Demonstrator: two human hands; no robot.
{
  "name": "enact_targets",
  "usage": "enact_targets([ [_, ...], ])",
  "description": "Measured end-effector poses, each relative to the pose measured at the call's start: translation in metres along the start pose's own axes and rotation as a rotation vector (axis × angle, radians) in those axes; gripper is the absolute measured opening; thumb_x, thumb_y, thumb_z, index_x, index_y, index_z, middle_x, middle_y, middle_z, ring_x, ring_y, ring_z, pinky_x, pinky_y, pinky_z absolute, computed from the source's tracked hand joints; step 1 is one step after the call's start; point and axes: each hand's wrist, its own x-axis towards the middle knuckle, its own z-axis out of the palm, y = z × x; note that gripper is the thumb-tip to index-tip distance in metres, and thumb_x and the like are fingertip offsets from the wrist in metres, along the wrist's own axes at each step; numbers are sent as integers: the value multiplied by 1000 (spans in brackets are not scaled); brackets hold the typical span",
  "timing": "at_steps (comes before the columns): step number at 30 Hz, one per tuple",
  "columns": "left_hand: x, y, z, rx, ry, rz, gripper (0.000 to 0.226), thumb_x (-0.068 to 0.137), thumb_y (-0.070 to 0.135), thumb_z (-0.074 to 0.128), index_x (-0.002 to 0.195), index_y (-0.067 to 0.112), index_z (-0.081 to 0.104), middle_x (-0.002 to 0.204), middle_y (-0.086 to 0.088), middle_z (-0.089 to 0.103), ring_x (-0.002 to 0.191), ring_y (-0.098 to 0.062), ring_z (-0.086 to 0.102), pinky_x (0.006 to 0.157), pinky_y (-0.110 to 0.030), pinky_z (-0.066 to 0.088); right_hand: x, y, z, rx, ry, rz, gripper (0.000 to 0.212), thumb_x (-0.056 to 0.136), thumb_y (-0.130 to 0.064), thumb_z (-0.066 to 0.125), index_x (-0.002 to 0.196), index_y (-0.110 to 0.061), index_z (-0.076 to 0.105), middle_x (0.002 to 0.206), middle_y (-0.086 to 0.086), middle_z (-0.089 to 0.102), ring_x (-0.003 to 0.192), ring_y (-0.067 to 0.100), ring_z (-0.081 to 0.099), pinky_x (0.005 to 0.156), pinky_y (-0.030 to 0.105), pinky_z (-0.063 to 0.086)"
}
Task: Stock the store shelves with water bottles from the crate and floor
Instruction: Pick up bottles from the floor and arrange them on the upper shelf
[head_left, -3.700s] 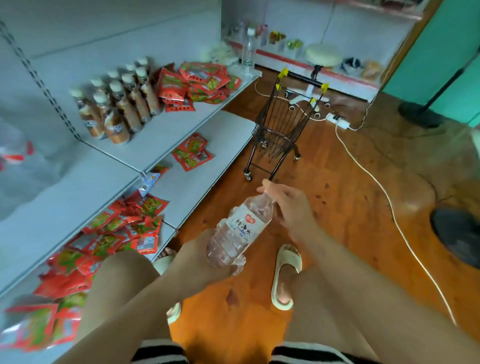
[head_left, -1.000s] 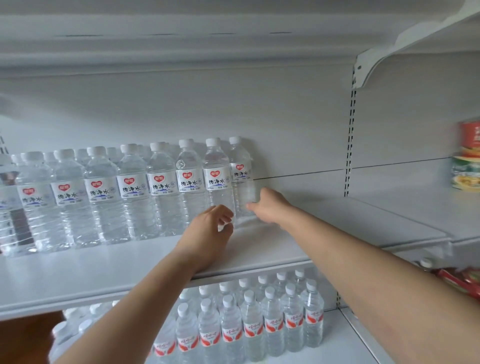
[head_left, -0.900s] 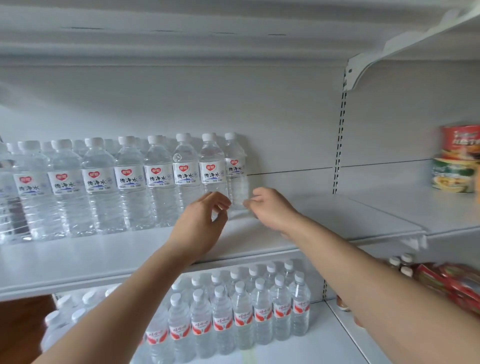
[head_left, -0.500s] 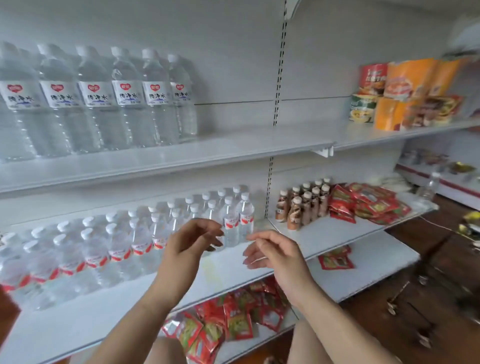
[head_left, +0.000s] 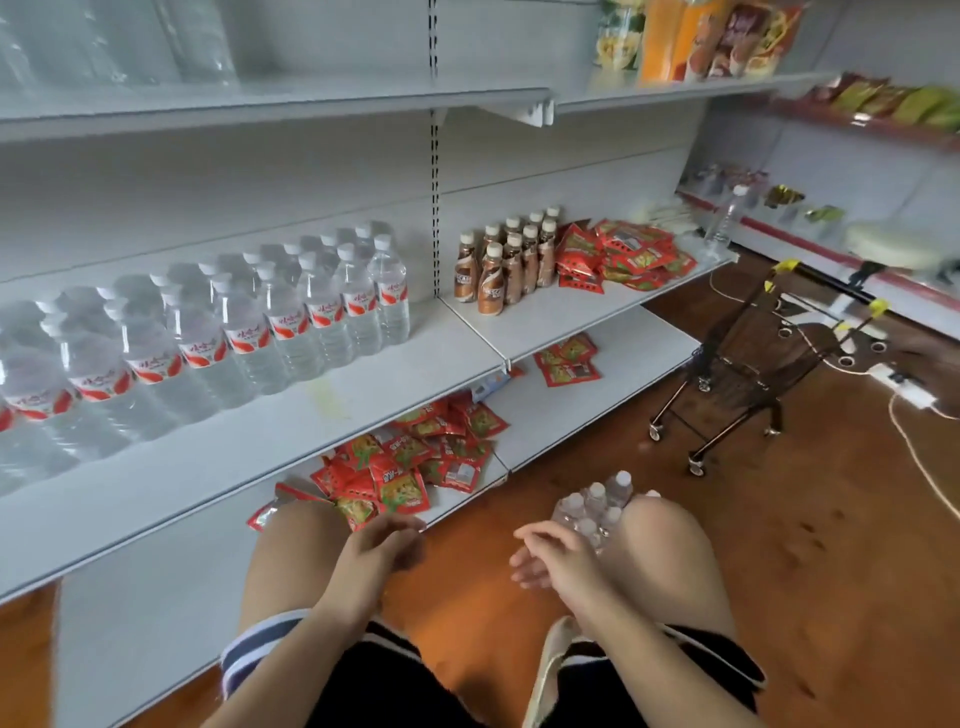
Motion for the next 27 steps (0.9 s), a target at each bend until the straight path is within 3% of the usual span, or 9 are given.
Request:
enact_targets([
  [3, 5, 8, 29, 44, -67, 27, 15, 98, -3, 54, 104, -10, 66, 84, -18, 66, 70, -21, 59, 62, -23, 50, -7, 12, -27, 53, 109, 6, 15, 102, -6, 54, 103, -5, 70, 79, 15, 73, 67, 27, 69, 58, 30, 57],
  [7, 7, 9, 73, 196, -273, 55, 13, 99, 0, 55, 102, -1, 68, 82, -8, 70, 71, -17, 65, 69, -27, 51, -18, 17, -46, 179, 217, -10, 17, 101, -3, 54, 100, -6, 71, 74, 13, 72, 61, 23, 68, 51, 26, 54],
  [12, 13, 7, 104, 336, -405, 110, 11, 97, -3, 57, 99, -1, 68, 67, 6, 70, 61, -3, 63, 63, -14, 50, -33, 28, -53, 195, 332, -9, 15, 100, -2, 57, 95, -8, 70, 70, 7, 70, 53, 12, 66, 48, 23, 52],
  [17, 18, 7, 130, 308, -536, 112, 12, 99, -3, 56, 103, -6, 67, 78, -6, 71, 74, -19, 66, 75, -27, 54, -40, 44, -60, 116, 384, 37, 15, 101, -2, 52, 100, -6, 67, 71, 9, 69, 56, 15, 66, 57, 26, 55],
  [19, 20, 7, 142, 331, -583, 109, 12, 99, -1, 56, 103, -4, 67, 84, -15, 71, 75, -21, 64, 71, -23, 52, -41, 46, -65, 81, 387, 50, 16, 101, -1, 50, 101, -5, 66, 72, 12, 67, 54, 16, 63, 54, 26, 53],
  [22, 28, 6, 159, 373, -643, 80, 13, 99, 1, 55, 102, 1, 68, 86, -11, 74, 74, -17, 66, 67, -21, 50, -39, 47, -78, 71, 417, 77, 16, 101, 0, 50, 100, -4, 66, 67, 8, 65, 49, 15, 62, 49, 24, 50],
  [27, 62, 5, 193, 314, -595, -61, 15, 96, 2, 55, 96, 6, 69, 79, -2, 74, 72, -18, 67, 68, -29, 49, -7, 65, -108, 43, 442, 133, 16, 101, -6, 54, 95, -13, 67, 59, 0, 68, 55, 16, 64, 60, 32, 50],
])
